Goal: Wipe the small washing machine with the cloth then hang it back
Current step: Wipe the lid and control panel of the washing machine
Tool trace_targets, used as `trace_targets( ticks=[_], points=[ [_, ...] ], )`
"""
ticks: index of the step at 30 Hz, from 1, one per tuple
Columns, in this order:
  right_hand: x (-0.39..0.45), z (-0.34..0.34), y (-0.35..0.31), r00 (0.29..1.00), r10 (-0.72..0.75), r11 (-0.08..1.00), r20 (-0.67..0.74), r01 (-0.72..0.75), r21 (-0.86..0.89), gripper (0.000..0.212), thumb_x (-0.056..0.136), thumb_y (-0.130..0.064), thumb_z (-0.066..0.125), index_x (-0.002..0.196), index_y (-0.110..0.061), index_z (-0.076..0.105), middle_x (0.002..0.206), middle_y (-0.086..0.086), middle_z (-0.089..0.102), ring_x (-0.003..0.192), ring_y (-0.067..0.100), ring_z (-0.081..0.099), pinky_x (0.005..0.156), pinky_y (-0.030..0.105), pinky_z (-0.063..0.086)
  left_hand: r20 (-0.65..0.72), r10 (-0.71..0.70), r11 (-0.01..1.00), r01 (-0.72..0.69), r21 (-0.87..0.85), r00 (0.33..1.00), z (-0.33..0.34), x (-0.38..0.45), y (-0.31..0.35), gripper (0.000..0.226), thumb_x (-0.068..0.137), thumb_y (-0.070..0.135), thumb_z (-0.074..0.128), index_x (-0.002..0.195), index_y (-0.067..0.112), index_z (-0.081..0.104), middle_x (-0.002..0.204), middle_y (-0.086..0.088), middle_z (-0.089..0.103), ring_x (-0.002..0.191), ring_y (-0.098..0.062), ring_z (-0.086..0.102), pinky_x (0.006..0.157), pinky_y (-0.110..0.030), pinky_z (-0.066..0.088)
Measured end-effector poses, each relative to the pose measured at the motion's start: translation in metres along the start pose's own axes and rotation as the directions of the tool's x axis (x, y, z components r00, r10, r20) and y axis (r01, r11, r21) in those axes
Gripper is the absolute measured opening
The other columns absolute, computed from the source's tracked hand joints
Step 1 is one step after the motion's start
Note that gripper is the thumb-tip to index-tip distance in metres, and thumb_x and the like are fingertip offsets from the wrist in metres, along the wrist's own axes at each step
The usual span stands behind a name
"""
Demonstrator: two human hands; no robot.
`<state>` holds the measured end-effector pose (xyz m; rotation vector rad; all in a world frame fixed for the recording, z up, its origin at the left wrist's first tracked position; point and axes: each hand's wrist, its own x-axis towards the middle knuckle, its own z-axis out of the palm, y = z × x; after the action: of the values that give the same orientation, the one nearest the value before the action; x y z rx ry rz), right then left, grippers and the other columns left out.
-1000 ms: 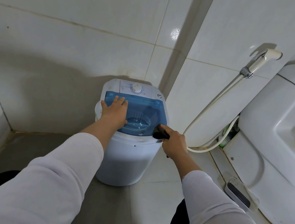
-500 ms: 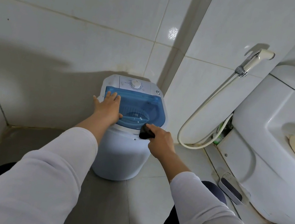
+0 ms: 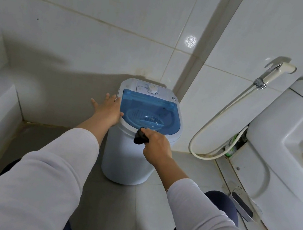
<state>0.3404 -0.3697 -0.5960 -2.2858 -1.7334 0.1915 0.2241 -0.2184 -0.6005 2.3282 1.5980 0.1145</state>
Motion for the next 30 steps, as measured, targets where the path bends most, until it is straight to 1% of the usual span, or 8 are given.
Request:
trace_targets(
  ticks=[6,9,12,16,20,24,27,30],
  points=[
    [0.009,0.002,-0.01,0.991,-0.122,0.992,0.055,0.122,-0.006,0.048,0.084,0.001,0.056,0.124,-0.026,0.056,0.119,0.006,0.065,0.109,0.029,0.06,0.092,0.038,0.054,0.064,-0.032,0.998,0.035,-0.056,0.997,0.003,-0.011,-0.012,0.066,0.099,0.03,0.043,0.154,0.016,0.008,0.163,-0.002,0.006,0.151,-0.023,-0.006,0.112,-0.069,0.0],
    [0.021,-0.012,-0.006,0.973,-0.228,0.973,-0.016,0.228,0.016,0.05,0.087,0.001,0.053,0.127,-0.028,0.054,0.126,0.003,0.064,0.117,0.026,0.058,0.099,0.039,0.051,0.078,-0.025,0.998,0.029,-0.048,0.997,0.004,-0.016,-0.022,0.071,0.098,0.035,0.046,0.154,0.016,0.006,0.163,-0.001,0.003,0.151,-0.023,-0.008,0.112,-0.069,0.001],
    [0.03,-0.023,0.006,0.947,-0.317,0.948,-0.057,0.315,-0.045,0.048,0.091,-0.001,0.05,0.133,-0.025,0.051,0.138,0.0,0.055,0.133,0.023,0.045,0.111,0.04,0.04,0.09,-0.038,0.998,0.043,-0.052,0.995,0.008,-0.017,-0.032,0.082,0.093,0.043,0.052,0.154,0.019,0.003,0.163,0.001,0.0,0.151,-0.022,-0.008,0.113,-0.068,0.003],
    [0.035,-0.008,0.02,0.878,-0.448,0.855,0.166,0.475,-0.206,0.05,0.093,-0.009,0.052,0.138,-0.03,0.045,0.15,-0.004,0.042,0.146,0.027,0.023,0.116,0.049,0.029,0.113,-0.039,0.995,0.048,-0.083,0.993,0.019,-0.015,-0.038,0.093,0.088,0.05,0.057,0.154,0.019,0.0,0.163,0.002,-0.004,0.15,-0.021,-0.01,0.113,-0.068,0.003],
    [0.043,-0.003,0.027,0.831,-0.465,0.8,0.304,0.542,-0.257,0.055,0.094,-0.024,0.05,0.145,-0.033,0.03,0.158,-0.006,0.024,0.15,0.027,0.007,0.12,0.052,0.019,0.107,-0.017,0.993,0.03,-0.118,0.994,0.028,-0.016,-0.039,0.097,0.085,0.054,0.058,0.154,0.019,-0.001,0.163,0.002,-0.006,0.15,-0.021,-0.01,0.113,-0.068,0.004],
    [0.057,-0.01,0.019,0.779,-0.489,0.722,0.394,0.614,-0.318,0.058,0.094,-0.018,0.051,0.145,-0.035,0.029,0.159,-0.006,0.021,0.15,0.026,0.005,0.121,0.049,0.019,0.095,-0.015,0.982,0.032,-0.186,0.995,0.038,-0.015,-0.036,0.101,0.083,0.059,0.058,0.154,0.019,-0.002,0.163,0.002,-0.005,0.15,-0.02,-0.01,0.114,-0.068,0.005],
    [0.067,-0.011,0.01,0.75,-0.507,0.704,0.425,0.645,-0.298,0.063,0.092,-0.009,0.054,0.144,-0.036,0.032,0.158,-0.005,0.023,0.15,0.026,0.006,0.12,0.049,0.022,0.1,-0.038,0.973,0.06,-0.224,0.994,0.046,-0.015,-0.037,0.104,0.081,0.063,0.056,0.154,0.018,-0.003,0.163,0.003,-0.006,0.15,-0.019,-0.011,0.114,-0.067,0.005],
    [0.077,-0.014,0.001,0.731,-0.504,0.689,0.459,0.661,-0.297,0.063,0.092,-0.008,0.053,0.143,-0.037,0.032,0.158,-0.008,0.022,0.15,0.024,0.004,0.119,0.044,0.024,0.108,-0.081,0.957,0.108,-0.269,0.991,0.052,-0.015,-0.04,0.109,0.078,0.067,0.056,0.154,0.017,-0.005,0.163,0.002,-0.008,0.15,-0.019,-0.011,0.114,-0.066,0.003]
  ],
)
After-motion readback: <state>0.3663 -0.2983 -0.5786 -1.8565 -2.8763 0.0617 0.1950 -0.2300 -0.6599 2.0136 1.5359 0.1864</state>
